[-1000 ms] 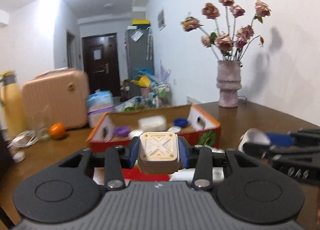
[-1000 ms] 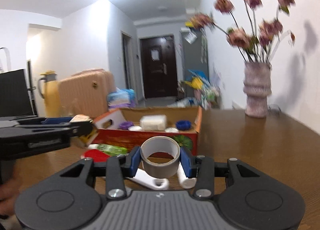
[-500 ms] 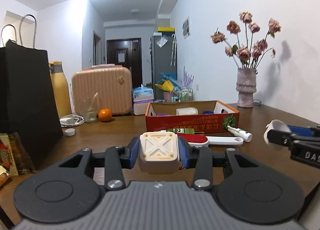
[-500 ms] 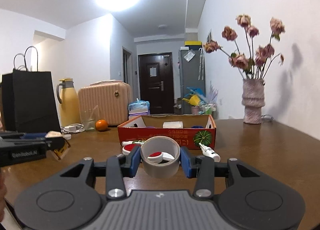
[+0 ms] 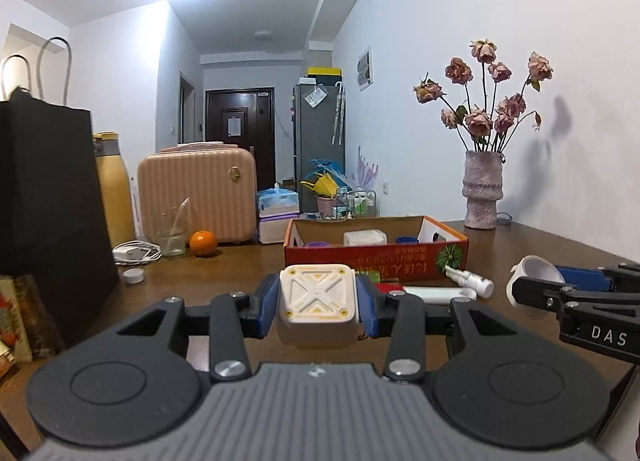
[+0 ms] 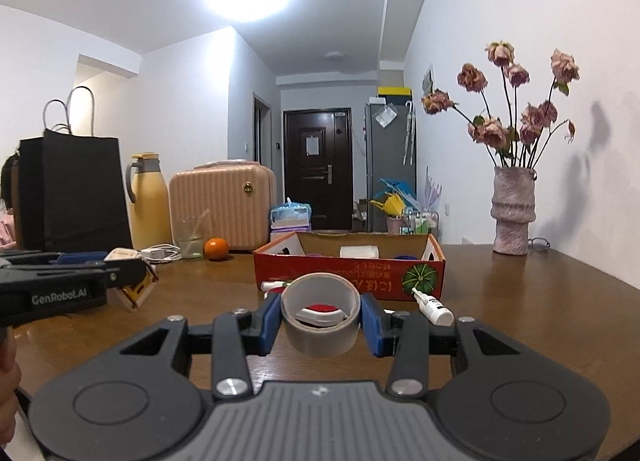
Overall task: Organize rigid objects
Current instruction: 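Lift the soap box with the left gripper while the right gripper lifts the tape roll toward the box, then lower the soap box into the box and open the left gripper while the right gripper releases the tape roll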
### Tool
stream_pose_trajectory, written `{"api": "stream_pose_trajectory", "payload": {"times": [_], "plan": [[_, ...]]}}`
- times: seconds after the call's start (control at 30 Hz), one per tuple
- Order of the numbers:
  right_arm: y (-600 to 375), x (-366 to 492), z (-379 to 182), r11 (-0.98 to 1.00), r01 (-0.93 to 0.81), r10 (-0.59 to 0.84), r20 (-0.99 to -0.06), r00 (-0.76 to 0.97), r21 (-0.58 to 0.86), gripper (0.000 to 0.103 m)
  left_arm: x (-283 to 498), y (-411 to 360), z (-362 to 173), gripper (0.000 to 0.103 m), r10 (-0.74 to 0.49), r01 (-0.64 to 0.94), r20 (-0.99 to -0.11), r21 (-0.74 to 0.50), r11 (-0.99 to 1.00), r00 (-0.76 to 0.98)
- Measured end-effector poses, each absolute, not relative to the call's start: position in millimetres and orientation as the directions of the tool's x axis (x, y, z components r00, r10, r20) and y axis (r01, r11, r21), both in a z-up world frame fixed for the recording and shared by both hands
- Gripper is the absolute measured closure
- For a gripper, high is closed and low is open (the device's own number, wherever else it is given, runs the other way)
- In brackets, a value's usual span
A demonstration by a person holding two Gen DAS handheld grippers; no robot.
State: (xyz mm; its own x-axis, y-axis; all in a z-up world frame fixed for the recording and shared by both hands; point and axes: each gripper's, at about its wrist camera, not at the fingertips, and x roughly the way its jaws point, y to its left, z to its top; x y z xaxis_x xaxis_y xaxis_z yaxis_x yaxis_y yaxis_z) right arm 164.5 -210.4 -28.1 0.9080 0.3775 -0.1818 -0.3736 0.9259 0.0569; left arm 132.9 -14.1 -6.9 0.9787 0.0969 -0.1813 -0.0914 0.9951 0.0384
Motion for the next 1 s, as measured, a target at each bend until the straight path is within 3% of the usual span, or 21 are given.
{"api": "stream_pose_trajectory", "payload": {"times": [0.3, 0.43, 0.53, 0.73, 0.83, 1.0], "plan": [[-216.8, 288.6, 13.9, 0.901, -0.415, 0.433, -0.226, 0.872, 0.125, 0.062, 269.7, 1.9, 27.5, 0.062, 0.033, -0.031, -0.250, 0.009, 0.999, 0.968], [-204.3, 375.7, 39.3, 0.880, -0.466, 0.470, -0.306, 0.828, 0.092, 0.062, 366.8, 16.7, 48.8, 0.062, -0.028, 0.007, -0.377, -0.057, 0.998, 0.926], [-195.1, 446.8, 45.4, 0.850, -0.507, 0.519, -0.400, 0.756, 0.144, 0.062, 443.2, 23.0, 49.6, 0.062, -0.069, 0.016, -0.503, -0.108, 0.994, 0.861], [-171.0, 567.1, 17.0, 0.843, -0.483, 0.519, -0.599, 0.610, 0.238, 0.062, 545.9, 16.9, 13.3, 0.062, -0.064, 0.033, -0.684, -0.058, 0.998, 0.727], [-157.5, 603.4, -8.3, 0.869, -0.454, 0.455, -0.674, 0.582, 0.194, 0.062, 565.3, 8.8, -11.6, 0.061, -0.001, 0.024, -0.714, 0.022, 0.999, 0.700], [-138.0, 637.2, -39.5, 0.887, -0.433, 0.399, -0.737, 0.546, 0.160, 0.061, 591.5, 10.0, -31.9, 0.061, -0.007, 0.012, -0.758, 0.000, 1.000, 0.652]]}}
